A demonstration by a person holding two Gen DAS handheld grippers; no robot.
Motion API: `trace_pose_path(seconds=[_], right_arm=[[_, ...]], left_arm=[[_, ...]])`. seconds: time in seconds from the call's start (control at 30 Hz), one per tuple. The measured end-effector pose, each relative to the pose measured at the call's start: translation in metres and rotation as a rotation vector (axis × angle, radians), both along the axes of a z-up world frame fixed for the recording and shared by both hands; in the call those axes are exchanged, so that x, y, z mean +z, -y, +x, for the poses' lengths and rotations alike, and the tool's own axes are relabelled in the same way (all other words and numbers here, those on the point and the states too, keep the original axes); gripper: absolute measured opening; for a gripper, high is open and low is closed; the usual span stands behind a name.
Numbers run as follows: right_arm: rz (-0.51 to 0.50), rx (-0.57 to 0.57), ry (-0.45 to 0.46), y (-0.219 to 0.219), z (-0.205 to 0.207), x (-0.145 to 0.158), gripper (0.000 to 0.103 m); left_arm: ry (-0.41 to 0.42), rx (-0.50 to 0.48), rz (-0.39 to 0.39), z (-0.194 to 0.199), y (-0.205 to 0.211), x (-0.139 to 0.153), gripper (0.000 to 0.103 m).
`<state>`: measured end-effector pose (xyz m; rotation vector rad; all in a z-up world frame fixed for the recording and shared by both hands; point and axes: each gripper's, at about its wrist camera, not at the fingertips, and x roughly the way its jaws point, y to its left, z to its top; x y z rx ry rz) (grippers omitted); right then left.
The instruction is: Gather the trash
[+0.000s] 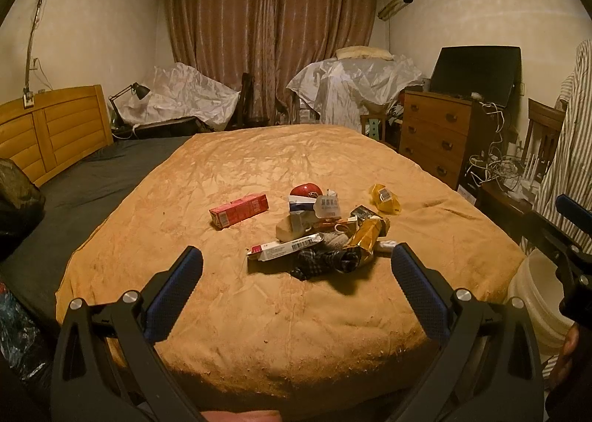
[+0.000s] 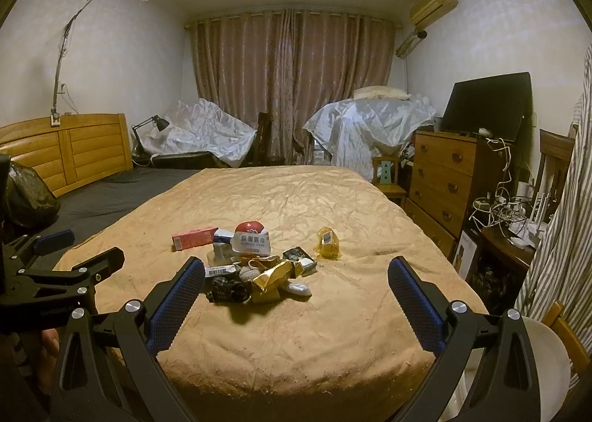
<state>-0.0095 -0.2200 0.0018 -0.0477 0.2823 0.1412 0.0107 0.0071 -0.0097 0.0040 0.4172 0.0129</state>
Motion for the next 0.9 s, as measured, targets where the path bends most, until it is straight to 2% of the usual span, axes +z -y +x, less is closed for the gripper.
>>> trace_pose_path(seconds=[0.5, 0.9], right_arm=[[0.002, 0.0, -0.003, 0.0, 0.001, -0.002, 0.099], [0.003, 0.0, -0.006, 0.001, 0.002, -0.001, 0.099]], left_arm=[[-0.02, -0.011, -0.003, 0.0, 0.0, -0.014, 0.098], [-0.027, -0.01, 0.001, 0.001, 0.001, -0.013, 0.098]])
